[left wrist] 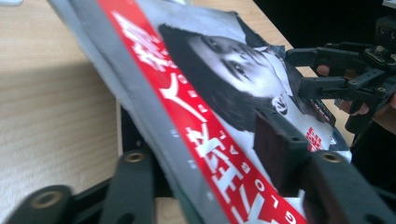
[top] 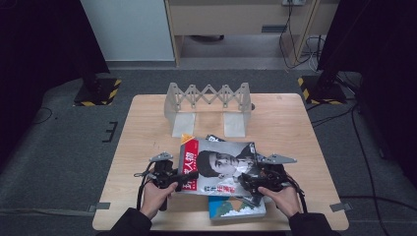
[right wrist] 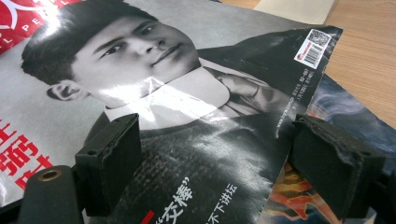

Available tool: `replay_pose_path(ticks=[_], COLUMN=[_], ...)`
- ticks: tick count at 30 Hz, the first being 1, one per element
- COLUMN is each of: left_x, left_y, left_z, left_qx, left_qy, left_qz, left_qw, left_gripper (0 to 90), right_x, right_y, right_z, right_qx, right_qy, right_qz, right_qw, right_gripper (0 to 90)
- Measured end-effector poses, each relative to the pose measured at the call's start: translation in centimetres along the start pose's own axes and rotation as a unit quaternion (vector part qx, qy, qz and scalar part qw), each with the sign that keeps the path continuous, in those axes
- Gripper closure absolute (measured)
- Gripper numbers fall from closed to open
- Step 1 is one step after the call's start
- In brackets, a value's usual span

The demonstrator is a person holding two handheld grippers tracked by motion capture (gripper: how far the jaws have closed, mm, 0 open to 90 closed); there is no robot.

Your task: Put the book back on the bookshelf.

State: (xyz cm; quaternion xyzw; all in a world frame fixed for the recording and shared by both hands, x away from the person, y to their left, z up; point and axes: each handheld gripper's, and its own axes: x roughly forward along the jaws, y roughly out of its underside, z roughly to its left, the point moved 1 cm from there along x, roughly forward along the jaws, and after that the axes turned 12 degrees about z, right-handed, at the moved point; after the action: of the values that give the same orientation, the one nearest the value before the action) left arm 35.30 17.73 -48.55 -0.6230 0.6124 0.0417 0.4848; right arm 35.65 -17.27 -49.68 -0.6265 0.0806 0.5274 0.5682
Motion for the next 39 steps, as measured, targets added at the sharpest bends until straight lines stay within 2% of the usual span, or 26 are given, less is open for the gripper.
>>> replay_pose_path(ticks=[1,4,6,9,19,27,30,38,39], left_x=[-0.1,-0.3,-0.5,-1.0,-2.0,-3.0,-3.4,-4.6,-5.0], left_y=[0.0,-0.1,-0.2,-0.6,-1.8,-2.7,-3.0,-4.3,-4.7], left_z=[0.1,0.2,0.1,-0.3,-0.9,-0.9,-0.9,-1.4,-1.7], left_qx=[-0.011,-0.017,-0.021,-0.023,-0.036,-0.037,-0.034,-0.030,-0.031], left_qy=[-0.002,0.005,0.011,0.015,0.032,0.032,0.026,0.031,0.037], left_qz=[0.008,0.009,0.004,-0.004,-0.037,-0.053,-0.057,-0.079,-0.087], left_qw=[0.9999,0.9998,0.9997,0.9996,0.9982,0.9974,0.9974,0.9959,0.9950], left_gripper=[65.2,68.6,75.0,78.0,84.1,86.0,86.1,86.3,86.3], right_x=[0.0,0.0,0.0,0.0,-0.2,-0.5,-0.7,-1.6,-1.9], right_y=[0.0,0.0,0.0,-0.1,-0.2,-0.2,-0.2,-0.1,0.0], right_z=[0.0,0.0,0.0,-0.1,-0.5,-1.1,-1.2,-2.6,-3.1], right_qx=[-0.001,0.000,-0.002,0.003,0.014,0.018,0.023,0.026,0.030], right_qy=[0.000,0.000,0.000,-0.006,-0.011,-0.003,-0.001,0.026,0.039], right_qz=[0.001,0.001,0.001,0.001,-0.004,-0.010,-0.012,-0.021,-0.022], right_qw=[1.0000,1.0000,1.0000,1.0000,0.9998,0.9998,0.9997,0.9991,0.9986], right_gripper=[16.8,16.8,16.6,16.4,14.4,14.5,14.5,14.3,14.2])
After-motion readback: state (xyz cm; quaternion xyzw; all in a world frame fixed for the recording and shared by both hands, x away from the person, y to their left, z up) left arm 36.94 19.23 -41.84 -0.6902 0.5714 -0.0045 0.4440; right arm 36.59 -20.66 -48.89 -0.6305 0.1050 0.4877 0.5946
